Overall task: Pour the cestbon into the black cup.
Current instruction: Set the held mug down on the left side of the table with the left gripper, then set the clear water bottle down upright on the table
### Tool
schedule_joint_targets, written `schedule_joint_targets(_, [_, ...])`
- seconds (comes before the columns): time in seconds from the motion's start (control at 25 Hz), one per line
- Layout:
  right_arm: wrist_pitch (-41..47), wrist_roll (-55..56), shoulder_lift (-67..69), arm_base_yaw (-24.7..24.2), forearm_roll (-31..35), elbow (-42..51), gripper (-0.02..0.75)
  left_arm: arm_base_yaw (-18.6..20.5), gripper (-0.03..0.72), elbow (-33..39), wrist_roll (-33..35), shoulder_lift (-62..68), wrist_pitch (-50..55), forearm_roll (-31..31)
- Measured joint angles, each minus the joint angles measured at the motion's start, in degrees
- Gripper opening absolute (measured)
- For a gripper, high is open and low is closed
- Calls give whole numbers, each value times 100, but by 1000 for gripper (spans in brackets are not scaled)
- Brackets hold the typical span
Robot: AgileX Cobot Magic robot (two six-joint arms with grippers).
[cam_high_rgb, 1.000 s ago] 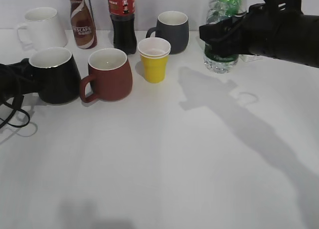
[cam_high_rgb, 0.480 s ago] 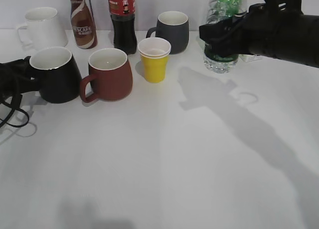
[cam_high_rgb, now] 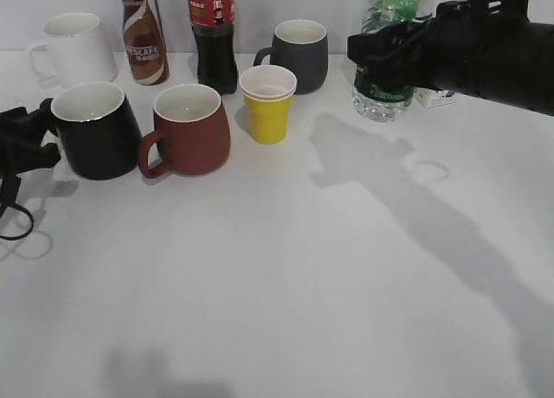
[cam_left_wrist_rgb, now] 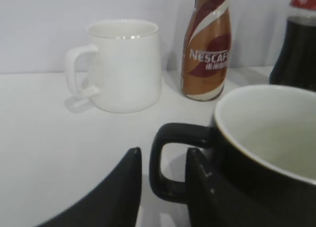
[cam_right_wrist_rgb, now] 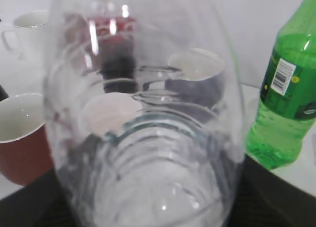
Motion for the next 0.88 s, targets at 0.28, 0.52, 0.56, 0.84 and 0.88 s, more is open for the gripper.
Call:
schedule_joint_targets(0.28, [-759, -447, 587, -201, 706, 193, 465, 0, 237, 558, -10, -400, -227, -6])
schedule_joint_targets(0.52, [-1557, -803, 1518, -305, 871, 392, 465, 0, 237, 999, -10, -879, -232, 15])
schedule_joint_targets(0.56, [-1677, -844, 1638, -305, 886, 392, 465, 0, 237, 1021, -10, -945, -241, 19])
schedule_joint_targets(0.84, [-2417, -1186, 2158, -305, 861, 392, 465, 0, 238, 1037, -10, -1102, -252, 246])
schedule_joint_targets(0.88, [-2448, -1202, 2165, -305, 848, 392, 490, 0, 238, 1037, -10, -1116, -252, 259])
